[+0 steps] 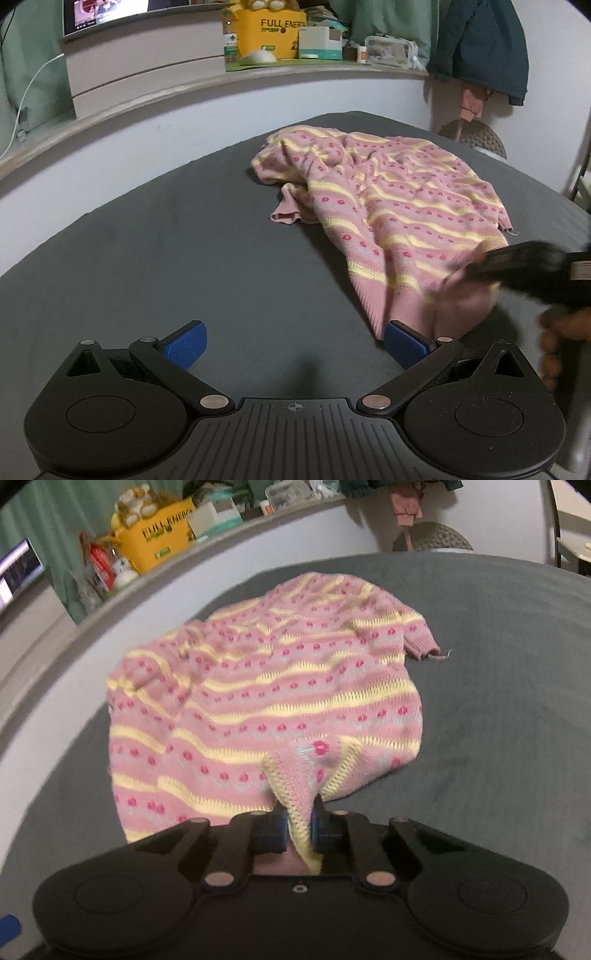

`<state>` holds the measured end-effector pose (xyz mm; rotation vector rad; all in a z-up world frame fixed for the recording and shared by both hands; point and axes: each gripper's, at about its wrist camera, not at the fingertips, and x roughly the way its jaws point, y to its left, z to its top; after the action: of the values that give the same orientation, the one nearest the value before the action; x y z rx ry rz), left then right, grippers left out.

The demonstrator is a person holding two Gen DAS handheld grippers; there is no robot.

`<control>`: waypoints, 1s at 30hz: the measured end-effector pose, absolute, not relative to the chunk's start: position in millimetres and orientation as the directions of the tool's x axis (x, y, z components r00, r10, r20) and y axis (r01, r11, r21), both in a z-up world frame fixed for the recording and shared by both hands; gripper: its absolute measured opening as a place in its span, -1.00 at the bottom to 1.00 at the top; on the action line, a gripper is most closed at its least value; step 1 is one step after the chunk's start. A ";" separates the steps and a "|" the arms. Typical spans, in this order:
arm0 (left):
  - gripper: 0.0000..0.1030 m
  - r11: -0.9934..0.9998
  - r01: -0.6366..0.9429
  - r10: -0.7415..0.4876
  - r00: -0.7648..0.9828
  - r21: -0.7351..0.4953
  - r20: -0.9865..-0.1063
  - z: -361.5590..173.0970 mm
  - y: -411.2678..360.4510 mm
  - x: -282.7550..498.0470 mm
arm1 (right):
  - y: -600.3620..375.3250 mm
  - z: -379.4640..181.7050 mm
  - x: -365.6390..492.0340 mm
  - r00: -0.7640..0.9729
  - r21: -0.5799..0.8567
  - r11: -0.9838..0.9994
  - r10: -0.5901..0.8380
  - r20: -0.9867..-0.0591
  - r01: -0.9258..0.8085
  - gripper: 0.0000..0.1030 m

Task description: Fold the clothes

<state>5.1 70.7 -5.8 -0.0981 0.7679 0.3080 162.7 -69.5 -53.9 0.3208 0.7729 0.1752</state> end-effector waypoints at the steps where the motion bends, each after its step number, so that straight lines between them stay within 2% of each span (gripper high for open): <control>1: 1.00 0.950 -0.311 0.237 0.675 0.022 -0.698 -6.1 71.4 5.4 | -75.2 -43.2 150.9 0.750 0.334 0.941 0.261 -0.608 -0.056 -0.82; 7: 1.00 0.952 -0.305 0.234 0.685 0.021 -0.690 -3.4 70.8 3.8 | -135.2 25.3 61.7 0.853 0.385 0.910 0.319 -0.414 -0.153 -0.86; 10: 1.00 0.959 -0.276 0.244 0.697 0.061 -0.675 0.4 63.5 2.0 | -163.0 60.6 -3.2 0.871 0.383 0.895 0.364 -0.329 -0.229 -0.87; 14: 1.00 0.968 -0.244 0.225 0.718 0.064 -0.659 6.1 57.6 1.4 | -194.7 103.6 -95.0 0.859 0.394 0.848 0.463 -0.221 -0.355 -0.87; 17: 1.00 0.973 -0.220 0.210 0.733 0.067 -0.647 10.4 53.1 0.9 | -219.8 129.5 -167.1 0.845 0.375 0.808 0.524 -0.105 -0.455 -0.87; 19: 1.00 0.977 -0.203 0.200 0.743 0.069 -0.639 13.3 50.1 0.6 | -238.6 141.6 -195.6 0.823 0.360 0.793 0.558 -0.105 -0.491 -0.87; 22: 1.00 0.981 -0.179 0.184 0.757 0.072 -0.627 17.6 45.7 0.1 | -240.4 136.6 -196.3 0.770 0.328 0.832 0.545 -0.333 -0.447 -0.82; 24: 1.00 0.984 -0.163 0.174 0.766 0.075 -0.619 20.5 42.7 -0.2 | -231.3 114.6 -182.4 0.712 0.291 0.876 0.482 -0.511 -0.384 -0.73; 26: 1.00 0.986 -0.146 0.163 0.775 0.078 -0.610 23.3 39.7 -0.5 | -225.0 101.5 -171.7 0.673 0.227 0.903 0.425 -0.605 -0.365 -0.41; 28: 1.00 0.989 -0.109 0.148 0.786 0.102 -0.600 25.4 34.5 -1.9 | -218.9 89.1 -161.3 0.631 0.160 0.921 0.362 -0.686 -0.354 -0.27; 29: 1.00 0.990 -0.095 0.139 0.791 0.106 -0.595 26.4 33.7 -2.2 | -217.9 94.4 -155.0 0.647 0.099 0.935 0.308 -0.698 -0.340 -0.10; 30: 1.00 0.991 -0.085 0.130 0.795 0.102 -0.593 27.9 33.7 -2.7 | -217.1 101.3 -148.6 0.667 0.033 0.946 0.251 -0.702 -0.322 -0.04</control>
<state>-2.7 33.7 27.9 0.0714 0.6423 0.1156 -148.6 -217.1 101.3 -0.0967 0.7764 0.3242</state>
